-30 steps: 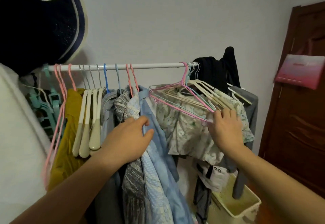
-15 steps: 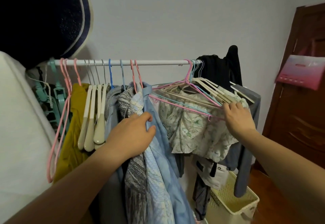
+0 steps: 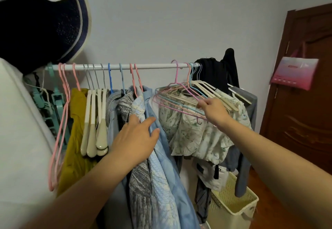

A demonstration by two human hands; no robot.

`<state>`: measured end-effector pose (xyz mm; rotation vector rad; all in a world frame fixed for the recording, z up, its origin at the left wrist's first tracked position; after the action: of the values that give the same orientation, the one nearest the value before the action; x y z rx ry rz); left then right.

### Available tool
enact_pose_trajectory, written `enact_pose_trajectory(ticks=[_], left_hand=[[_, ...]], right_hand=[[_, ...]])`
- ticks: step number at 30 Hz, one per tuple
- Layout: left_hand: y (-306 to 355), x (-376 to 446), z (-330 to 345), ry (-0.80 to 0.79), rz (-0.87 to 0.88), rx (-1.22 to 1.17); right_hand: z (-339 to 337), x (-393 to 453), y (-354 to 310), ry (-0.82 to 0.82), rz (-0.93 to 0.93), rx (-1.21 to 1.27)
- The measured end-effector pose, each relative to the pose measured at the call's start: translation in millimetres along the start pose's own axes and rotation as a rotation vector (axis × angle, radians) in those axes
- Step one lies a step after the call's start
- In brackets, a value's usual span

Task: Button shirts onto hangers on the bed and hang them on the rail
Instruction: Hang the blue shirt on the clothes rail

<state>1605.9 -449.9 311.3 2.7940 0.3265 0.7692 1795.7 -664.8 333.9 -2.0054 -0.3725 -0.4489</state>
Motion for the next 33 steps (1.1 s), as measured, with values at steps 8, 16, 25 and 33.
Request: enact_pose_trajectory(ticks=[8,16,25,33], left_hand=[[51.7,-28.7,-7.3,0.440,0.346,0.037],[216.8,-95.4,104.4,-0.031,0.626,-0.676],[363.5,-385.7,186.3,-0.792,1.177,-0.648],[307.6,-735.1,134.8,-1.403,1.580,-0.461]], right_hand=[[-45.7,-38.1,1.7,0.178,0.056,0.083],[-156.8,-264.4,118.5,0.126,0.440,0.338],[-278.5,-674.5,141.6,0.940,0.946,0.406],[-147.3,-1111.5,39.2,2.049,1.153,0.523]])
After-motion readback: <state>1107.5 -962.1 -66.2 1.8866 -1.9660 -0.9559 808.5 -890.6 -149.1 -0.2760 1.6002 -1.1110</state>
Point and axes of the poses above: each hand's wrist, its own x-axis towards the middle knuckle, its own z-axis out of the palm, y = z × x, the point moved 6 cm from there along x, towards the middle knuckle, and after that the axes turned 7 degrees about y, right-handed, at the moved point
